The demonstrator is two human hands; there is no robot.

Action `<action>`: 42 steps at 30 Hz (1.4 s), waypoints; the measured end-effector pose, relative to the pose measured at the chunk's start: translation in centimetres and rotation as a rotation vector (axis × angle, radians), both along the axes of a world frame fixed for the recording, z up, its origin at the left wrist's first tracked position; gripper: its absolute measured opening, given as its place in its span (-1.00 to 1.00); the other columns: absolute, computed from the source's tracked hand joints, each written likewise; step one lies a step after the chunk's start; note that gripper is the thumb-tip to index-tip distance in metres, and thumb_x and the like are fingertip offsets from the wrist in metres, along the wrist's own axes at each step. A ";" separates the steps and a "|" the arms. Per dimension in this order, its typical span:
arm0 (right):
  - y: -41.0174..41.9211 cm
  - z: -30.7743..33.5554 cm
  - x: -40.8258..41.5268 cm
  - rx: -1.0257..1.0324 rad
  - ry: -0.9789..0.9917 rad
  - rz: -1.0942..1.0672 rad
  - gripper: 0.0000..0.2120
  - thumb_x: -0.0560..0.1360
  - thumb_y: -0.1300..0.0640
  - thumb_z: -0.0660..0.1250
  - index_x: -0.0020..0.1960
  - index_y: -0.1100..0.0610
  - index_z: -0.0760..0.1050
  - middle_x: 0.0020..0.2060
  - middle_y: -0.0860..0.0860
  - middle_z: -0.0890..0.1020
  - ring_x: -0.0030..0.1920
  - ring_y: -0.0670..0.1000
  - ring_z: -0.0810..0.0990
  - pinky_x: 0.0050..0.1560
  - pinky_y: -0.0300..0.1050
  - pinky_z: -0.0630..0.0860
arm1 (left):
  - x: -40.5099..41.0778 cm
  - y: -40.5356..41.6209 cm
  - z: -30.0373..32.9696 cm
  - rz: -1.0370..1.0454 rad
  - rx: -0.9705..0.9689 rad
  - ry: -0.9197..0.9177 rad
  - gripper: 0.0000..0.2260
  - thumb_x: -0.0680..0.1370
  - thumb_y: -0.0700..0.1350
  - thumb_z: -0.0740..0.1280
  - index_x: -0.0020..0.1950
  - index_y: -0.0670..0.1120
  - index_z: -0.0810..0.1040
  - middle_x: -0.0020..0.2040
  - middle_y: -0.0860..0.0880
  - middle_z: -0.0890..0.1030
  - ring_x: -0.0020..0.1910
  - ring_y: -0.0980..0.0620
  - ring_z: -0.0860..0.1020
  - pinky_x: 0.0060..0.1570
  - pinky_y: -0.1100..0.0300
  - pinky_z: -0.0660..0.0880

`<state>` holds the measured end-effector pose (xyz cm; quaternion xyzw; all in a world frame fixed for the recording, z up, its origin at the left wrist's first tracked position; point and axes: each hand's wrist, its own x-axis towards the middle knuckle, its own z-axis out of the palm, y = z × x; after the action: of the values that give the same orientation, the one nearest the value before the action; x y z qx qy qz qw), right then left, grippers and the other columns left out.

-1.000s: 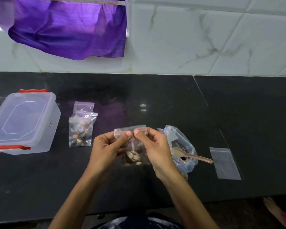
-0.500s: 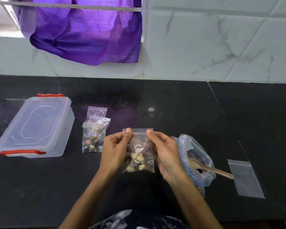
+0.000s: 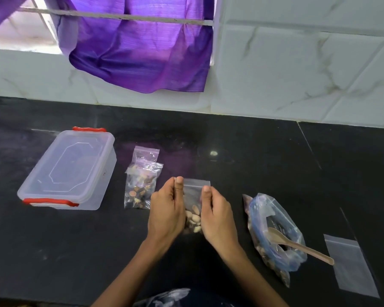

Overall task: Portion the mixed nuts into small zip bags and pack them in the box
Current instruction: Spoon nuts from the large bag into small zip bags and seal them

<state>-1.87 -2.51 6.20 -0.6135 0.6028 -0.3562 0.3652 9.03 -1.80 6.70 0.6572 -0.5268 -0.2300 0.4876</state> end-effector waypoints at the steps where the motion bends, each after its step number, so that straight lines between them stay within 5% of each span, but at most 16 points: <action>1: 0.0 -0.3 0.4 -0.005 -0.017 -0.008 -0.64 0.61 -0.08 0.00 -0.28 0.01 0.36 -0.49 -0.08 0.44 -0.45 -0.21 0.45 -0.43 -0.31 0.32 | 0.5 0.1 -0.2 0.005 0.028 -0.026 -0.55 0.55 0.20 0.02 -0.31 -0.12 0.36 -0.52 -0.04 0.40 -0.54 0.13 0.36 -0.54 0.26 0.29; 9: -0.1 -2.9 5.6 0.011 -0.101 0.029 -0.63 0.64 0.02 0.02 -0.33 0.03 0.28 -0.51 -0.08 0.38 -0.49 -0.18 0.39 -0.44 -0.28 0.29 | 4.9 3.0 -2.7 0.122 0.231 -0.119 -0.59 0.60 0.15 0.01 -0.35 -0.02 0.36 -0.50 -0.01 0.47 -0.53 0.13 0.42 -0.49 0.29 0.32; 13: -0.6 -4.2 8.9 0.013 -0.069 0.093 -0.71 0.64 0.04 0.05 -0.20 0.10 0.36 -0.40 -0.07 0.48 -0.43 -0.15 0.42 -0.39 -0.27 0.33 | 7.8 2.9 -3.5 0.272 0.300 -0.224 -0.65 0.62 0.16 -0.01 -0.20 0.04 0.41 -0.40 0.01 0.53 -0.37 -0.01 0.53 -0.32 0.07 0.45; 17: -1.6 -4.7 11.5 -0.037 0.046 0.088 -0.79 0.64 0.06 0.10 -0.04 0.16 0.40 -0.34 -0.03 0.52 -0.41 -0.18 0.41 -0.41 -0.33 0.33 | 10.1 1.7 -3.7 0.333 0.337 -0.343 -0.68 0.64 0.12 0.00 -0.17 -0.02 0.37 -0.35 0.02 0.51 -0.35 0.02 0.52 -0.29 0.06 0.48; 21: -2.2 -5.4 12.7 -0.015 0.198 0.053 -0.83 0.61 -0.02 0.11 0.08 0.08 0.31 -0.21 0.05 0.62 -0.22 0.08 0.60 -0.31 -0.08 0.40 | 11.5 0.9 -4.4 0.291 0.450 -0.434 -0.79 0.67 0.01 0.02 -0.06 -0.05 0.33 -0.26 0.00 0.52 -0.29 0.00 0.52 -0.27 0.11 0.41; 24: -2.2 -5.6 13.0 -0.014 0.238 0.024 -0.86 0.59 0.03 0.17 0.07 0.07 0.29 -0.19 0.08 0.61 -0.18 0.13 0.60 -0.29 -0.09 0.37 | 12.2 1.2 -5.0 0.284 0.493 -0.443 -0.81 0.66 -0.01 0.04 -0.06 -0.06 0.32 -0.23 -0.02 0.51 -0.27 0.00 0.49 -0.28 0.10 0.37; 32: 0.2 -5.5 11.3 -0.047 0.178 -0.022 -0.86 0.59 0.04 0.16 0.11 0.06 0.33 -0.17 0.05 0.61 -0.16 0.07 0.60 -0.19 0.02 0.51 | 11.2 3.2 -4.4 0.352 0.344 -0.313 -0.77 0.63 0.03 0.14 0.11 -0.12 0.38 0.01 -0.13 0.55 -0.12 -0.18 0.55 -0.21 0.06 0.34; 42: 4.2 -4.9 0.2 -0.103 0.268 -0.369 -0.91 0.57 0.05 0.25 -0.08 0.05 0.46 -0.23 -0.07 0.58 -0.23 -0.07 0.54 -0.22 -0.12 0.48 | 3.6 4.6 -3.6 0.135 0.170 -0.245 -0.86 0.61 0.00 0.19 0.02 -0.06 0.41 -0.16 -0.02 0.58 -0.17 -0.10 0.56 -0.21 0.03 0.43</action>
<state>-1.70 1.66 1.30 -0.5525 0.7289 -0.3627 0.1788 12.60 2.82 3.08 0.7530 -0.5158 -0.1585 0.3766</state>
